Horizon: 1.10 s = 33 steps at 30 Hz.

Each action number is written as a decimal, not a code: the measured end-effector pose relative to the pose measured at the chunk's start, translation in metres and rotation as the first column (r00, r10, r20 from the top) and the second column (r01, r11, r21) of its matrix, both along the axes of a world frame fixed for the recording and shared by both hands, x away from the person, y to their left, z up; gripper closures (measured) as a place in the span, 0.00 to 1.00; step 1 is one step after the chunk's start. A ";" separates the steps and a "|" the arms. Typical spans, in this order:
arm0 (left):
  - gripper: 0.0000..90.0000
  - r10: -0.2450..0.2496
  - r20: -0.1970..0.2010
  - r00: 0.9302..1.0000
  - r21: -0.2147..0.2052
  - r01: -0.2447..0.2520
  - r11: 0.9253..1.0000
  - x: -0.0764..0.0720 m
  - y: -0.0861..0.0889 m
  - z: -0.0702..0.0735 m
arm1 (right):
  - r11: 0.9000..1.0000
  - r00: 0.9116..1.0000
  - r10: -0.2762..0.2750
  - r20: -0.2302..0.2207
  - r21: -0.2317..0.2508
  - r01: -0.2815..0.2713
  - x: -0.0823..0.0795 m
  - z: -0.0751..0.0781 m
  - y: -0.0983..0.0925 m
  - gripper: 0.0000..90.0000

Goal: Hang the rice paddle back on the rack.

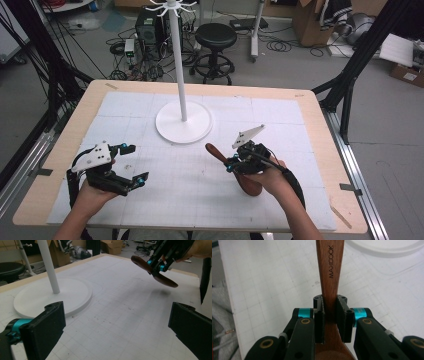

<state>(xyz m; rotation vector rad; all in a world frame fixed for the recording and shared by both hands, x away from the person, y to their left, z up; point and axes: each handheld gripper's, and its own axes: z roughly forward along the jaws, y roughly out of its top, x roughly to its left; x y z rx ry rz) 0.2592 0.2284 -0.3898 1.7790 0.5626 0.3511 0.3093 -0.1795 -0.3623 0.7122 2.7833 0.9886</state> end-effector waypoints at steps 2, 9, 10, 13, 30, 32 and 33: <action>0.02 0.002 0.002 1.000 0.000 -0.002 1.000 0.000 0.000 0.000 | 1.000 1.000 -0.011 0.010 0.030 0.011 0.001 0.003 -0.002 0.88; 0.02 0.003 0.002 1.000 -0.001 -0.003 1.000 0.000 0.000 0.000 | 0.997 0.999 -0.036 0.017 0.063 0.034 0.002 0.008 -0.006 0.88; 0.02 0.004 0.004 1.000 -0.001 -0.004 1.000 0.000 0.000 0.000 | 0.997 0.999 -0.042 0.028 0.069 0.040 0.003 0.008 -0.007 0.88; 0.02 0.003 0.003 1.000 -0.001 -0.003 1.000 0.000 0.000 0.000 | 0.995 0.998 -0.054 0.031 0.081 0.052 0.003 0.011 -0.008 0.88; 0.02 0.004 0.003 1.000 0.000 -0.004 1.000 0.000 0.000 0.000 | 0.984 0.991 -0.092 0.096 0.158 0.076 0.008 0.033 -0.008 0.88; 0.02 0.002 0.002 1.000 -0.002 -0.002 1.000 0.000 0.000 0.000 | 0.983 0.989 -0.099 0.108 0.168 0.080 0.009 0.035 -0.008 0.88; 0.02 0.003 0.002 1.000 -0.003 -0.003 1.000 0.000 0.000 0.000 | 0.982 0.989 -0.102 0.108 0.170 0.083 0.009 0.036 -0.008 0.88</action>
